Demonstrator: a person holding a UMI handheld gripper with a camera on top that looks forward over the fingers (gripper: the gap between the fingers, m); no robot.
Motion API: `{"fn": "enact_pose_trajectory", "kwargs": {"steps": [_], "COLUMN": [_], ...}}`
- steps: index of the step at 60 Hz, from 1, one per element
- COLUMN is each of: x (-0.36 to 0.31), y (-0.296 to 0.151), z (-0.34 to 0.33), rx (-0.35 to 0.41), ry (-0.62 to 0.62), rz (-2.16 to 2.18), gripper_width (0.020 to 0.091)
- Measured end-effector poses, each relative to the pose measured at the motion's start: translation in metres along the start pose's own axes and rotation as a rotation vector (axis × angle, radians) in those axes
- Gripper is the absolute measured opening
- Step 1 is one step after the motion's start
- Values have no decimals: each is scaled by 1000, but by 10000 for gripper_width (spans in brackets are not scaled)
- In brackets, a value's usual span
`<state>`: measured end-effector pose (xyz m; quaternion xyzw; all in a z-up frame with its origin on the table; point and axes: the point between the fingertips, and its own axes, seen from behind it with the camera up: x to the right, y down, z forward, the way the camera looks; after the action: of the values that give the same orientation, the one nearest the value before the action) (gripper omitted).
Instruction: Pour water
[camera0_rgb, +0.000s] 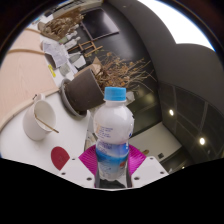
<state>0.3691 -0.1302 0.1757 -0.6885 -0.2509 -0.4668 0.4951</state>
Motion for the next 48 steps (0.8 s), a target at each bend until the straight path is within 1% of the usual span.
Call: {"fn": "enact_pose_trajectory", "kwargs": {"steps": [9, 13, 17, 28, 40, 43, 48], "x": [-14, -21, -28, -37, -34, -29, -16], "y": [-22, -27, -37, -54, -60, -57, -49], "z": [22, 29, 33, 43, 46, 45, 41], "rx": [110, 139, 184, 249, 257, 233, 164], "ry": [63, 91, 113, 137, 110, 83, 41], "rz": [-413, -567, -686, -864, -851, -759, -517], "gripper_width": [356, 358, 357, 359, 358, 359, 359]}}
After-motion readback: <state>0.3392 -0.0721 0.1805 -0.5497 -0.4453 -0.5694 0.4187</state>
